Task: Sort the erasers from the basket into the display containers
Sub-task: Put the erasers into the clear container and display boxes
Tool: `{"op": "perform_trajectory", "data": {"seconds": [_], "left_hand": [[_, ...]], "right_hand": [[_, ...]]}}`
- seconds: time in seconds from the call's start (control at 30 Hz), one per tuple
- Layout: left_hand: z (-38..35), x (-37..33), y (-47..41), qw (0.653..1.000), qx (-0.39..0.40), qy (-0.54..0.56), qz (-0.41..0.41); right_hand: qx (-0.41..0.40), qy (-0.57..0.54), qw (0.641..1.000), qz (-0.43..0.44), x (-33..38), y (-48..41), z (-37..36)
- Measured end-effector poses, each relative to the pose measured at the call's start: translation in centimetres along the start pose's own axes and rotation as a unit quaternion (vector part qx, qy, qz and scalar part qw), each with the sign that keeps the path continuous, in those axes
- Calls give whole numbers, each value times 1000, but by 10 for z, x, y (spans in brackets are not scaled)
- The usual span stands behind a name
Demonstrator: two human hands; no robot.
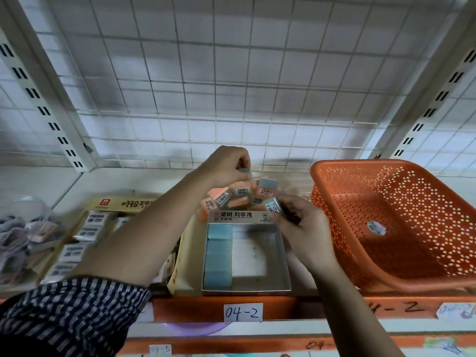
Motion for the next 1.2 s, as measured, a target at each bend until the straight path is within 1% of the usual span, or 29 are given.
{"op": "perform_trajectory", "data": {"seconds": [0.13, 0.23, 0.33, 0.47, 0.57, 0.7, 0.77, 0.9, 1.0, 1.13, 1.2], "left_hand": [[14, -10, 33, 998, -36, 59, -1], [16, -15, 61, 993, -41, 108, -1], [12, -15, 85, 987, -56, 148, 10], [3, -5, 108, 971, -106, 212, 33], [-4, 3, 118, 956, -134, 258, 39], [-12, 9, 124, 937, -158, 310, 34], [-14, 10, 125, 932, -171, 317, 32], [-15, 12, 125, 932, -185, 312, 23], [-16, 12, 125, 932, -190, 307, 19], [-16, 12, 125, 932, -194, 306, 21], [-16, 13, 125, 933, -195, 302, 25]], "right_hand": [[54, -100, 993, 21, 11, 0, -4], [84, -108, 990, 24, 13, 0, -9], [110, -144, 983, 16, 12, 1, -14], [169, -202, 964, 37, 19, 2, -22], [202, -195, 959, 45, 21, 1, -26], [215, -199, 956, 28, 23, 1, -29], [212, -211, 954, 11, 25, 2, -30], [209, -240, 948, -20, 25, 2, -30], [197, -231, 953, -11, 26, 2, -28], [209, -233, 950, 2, 30, 1, -24], [211, -230, 950, -6, 30, 0, -23]]}}
Point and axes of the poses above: each hand's wrist, its own y-axis away from the middle knuckle, its own z-axis out of the back of the hand, x = y × z, the point moved 1 cm from there along -y, towards the middle knuckle, and after that the axes turned 14 degrees about x, right-handed, at the moved point
